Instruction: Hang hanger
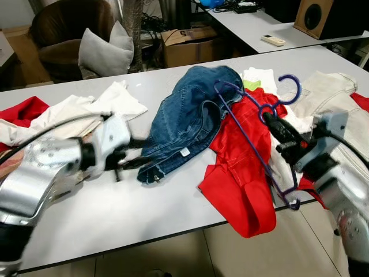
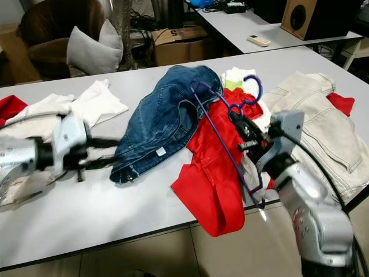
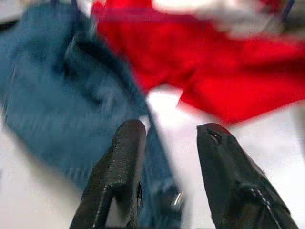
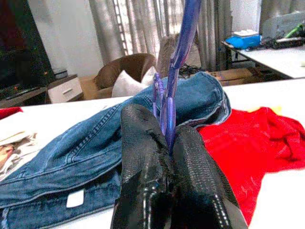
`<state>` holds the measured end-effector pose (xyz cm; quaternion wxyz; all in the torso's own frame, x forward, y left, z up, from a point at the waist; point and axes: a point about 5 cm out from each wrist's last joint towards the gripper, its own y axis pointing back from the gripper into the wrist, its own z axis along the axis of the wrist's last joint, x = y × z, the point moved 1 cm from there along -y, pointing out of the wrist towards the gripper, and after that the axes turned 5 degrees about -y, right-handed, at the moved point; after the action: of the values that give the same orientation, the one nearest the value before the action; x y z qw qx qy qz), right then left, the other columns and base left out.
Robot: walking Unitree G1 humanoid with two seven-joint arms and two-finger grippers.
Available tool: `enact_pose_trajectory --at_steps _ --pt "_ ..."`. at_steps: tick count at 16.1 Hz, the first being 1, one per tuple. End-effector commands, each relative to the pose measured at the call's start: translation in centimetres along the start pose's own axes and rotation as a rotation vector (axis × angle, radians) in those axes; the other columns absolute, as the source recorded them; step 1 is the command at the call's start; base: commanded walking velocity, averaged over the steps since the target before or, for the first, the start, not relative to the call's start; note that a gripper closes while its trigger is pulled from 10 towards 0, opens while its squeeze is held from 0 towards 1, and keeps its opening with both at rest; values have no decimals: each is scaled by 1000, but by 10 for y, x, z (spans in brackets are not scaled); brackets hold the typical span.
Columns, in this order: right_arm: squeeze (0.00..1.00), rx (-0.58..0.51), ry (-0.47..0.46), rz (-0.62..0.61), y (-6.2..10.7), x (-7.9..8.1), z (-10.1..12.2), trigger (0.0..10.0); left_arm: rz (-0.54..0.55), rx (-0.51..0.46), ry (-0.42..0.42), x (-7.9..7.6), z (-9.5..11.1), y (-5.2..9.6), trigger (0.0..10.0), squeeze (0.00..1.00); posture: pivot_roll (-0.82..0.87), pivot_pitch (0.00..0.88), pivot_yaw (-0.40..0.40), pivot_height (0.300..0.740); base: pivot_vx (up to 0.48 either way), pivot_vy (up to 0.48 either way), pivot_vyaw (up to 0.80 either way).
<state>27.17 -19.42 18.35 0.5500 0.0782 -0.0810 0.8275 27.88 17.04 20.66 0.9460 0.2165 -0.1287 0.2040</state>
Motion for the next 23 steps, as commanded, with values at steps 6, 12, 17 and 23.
enact_pose_trajectory --at_steps 6,12,17,23 --pt "0 -20 -38 -43 8 7 -3 10000 42 -79 -70 -4 16 -69 10000 1000 -177 0 140 719 0 0 0" --pt "0 -39 -40 -70 12 11 -2 10000 228 241 -285 5 -39 -111 10000 0 -198 0 165 719 0 0 0" --pt "0 -41 -45 -80 14 13 -2 10000 247 359 -450 6 -64 -108 10000 0 -198 0 165 719 0 0 0" --pt "0 -42 -38 -71 10 15 -2 10000 286 474 -615 17 -84 -100 10000 0 -197 0 164 719 0 0 0"
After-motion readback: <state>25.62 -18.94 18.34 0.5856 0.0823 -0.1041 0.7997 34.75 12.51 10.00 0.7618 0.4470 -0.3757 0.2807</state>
